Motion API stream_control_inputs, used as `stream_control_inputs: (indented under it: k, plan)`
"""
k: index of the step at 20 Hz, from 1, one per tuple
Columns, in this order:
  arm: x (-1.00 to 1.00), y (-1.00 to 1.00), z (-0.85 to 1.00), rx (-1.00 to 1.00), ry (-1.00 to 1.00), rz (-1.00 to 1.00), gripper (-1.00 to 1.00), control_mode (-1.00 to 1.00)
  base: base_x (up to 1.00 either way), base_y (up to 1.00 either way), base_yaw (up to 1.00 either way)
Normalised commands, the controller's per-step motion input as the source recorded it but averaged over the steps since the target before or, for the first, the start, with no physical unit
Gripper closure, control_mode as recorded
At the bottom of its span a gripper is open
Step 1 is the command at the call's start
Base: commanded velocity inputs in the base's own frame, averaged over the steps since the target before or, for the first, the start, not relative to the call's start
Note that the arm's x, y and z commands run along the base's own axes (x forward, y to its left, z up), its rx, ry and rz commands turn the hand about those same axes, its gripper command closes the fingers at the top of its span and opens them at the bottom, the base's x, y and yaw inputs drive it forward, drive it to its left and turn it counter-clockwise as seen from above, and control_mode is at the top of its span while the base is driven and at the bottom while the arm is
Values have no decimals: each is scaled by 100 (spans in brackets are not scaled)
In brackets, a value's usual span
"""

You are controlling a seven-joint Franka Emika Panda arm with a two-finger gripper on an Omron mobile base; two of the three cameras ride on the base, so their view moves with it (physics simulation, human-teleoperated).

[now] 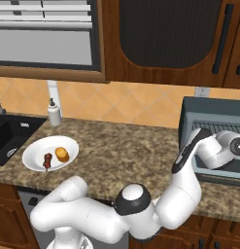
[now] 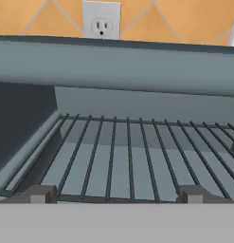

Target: Pick up the kebab skewer and baguette bread, and place them inside the toaster oven. Close the toaster oven door and start by setting the timer.

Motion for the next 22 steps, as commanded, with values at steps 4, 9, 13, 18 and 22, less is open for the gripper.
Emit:
stream_control_inputs:
  k: [4, 9, 13, 18, 22]
  plan:
    - [0, 0, 1, 6, 2, 0, -100, -100, 0, 0, 0]
    - [2, 0, -1, 13, 1, -2, -100, -100, 0, 0, 0]
    - [25, 0, 0, 0, 0, 0, -100, -100, 0, 0, 0]
    - [27, -1, -6, -1, 0, 0, -100, -100, 0, 0, 0]
    - [14, -6, -17, 0, 0, 0, -100, -100, 0, 0, 0]
